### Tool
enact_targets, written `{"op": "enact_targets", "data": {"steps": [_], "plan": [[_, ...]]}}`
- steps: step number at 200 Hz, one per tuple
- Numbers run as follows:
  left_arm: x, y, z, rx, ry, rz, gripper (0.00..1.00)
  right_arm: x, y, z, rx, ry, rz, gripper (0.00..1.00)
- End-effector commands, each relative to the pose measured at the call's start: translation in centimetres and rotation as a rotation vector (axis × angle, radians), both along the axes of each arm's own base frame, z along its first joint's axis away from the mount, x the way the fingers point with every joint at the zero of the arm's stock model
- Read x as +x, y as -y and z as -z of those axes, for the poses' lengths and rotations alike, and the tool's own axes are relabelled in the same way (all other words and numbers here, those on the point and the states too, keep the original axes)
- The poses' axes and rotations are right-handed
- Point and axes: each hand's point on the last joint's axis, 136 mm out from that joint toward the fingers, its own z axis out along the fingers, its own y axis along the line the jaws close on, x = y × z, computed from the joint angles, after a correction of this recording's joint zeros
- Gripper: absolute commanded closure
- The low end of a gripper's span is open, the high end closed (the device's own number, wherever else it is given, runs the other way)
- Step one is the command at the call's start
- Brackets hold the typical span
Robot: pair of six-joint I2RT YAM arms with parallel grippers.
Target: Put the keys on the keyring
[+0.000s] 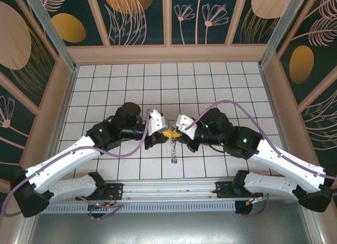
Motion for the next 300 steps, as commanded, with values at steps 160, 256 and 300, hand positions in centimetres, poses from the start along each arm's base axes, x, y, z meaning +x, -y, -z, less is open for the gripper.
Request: {"op": "enact_targets", "data": {"steps": [160, 256, 300], "plan": [[-3.8, 0.1, -7.7, -0.401, 0.012, 0.145, 1.0, -2.2, 0.0, -6.1, 0.305, 0.073, -0.079, 1.0], [-0.9, 0.3, -2.4, -0.039, -0.006, 0.032, 0.98, -1.0, -0.5, -4.5, 0.134, 0.077, -0.061, 1.0], [-0.9, 0.6, -2.2, -0.051, -0.013, 0.043, 1.0, -0.9, -0.9, -3.3, 0.074, 0.069, -0.065, 1.0]]}}
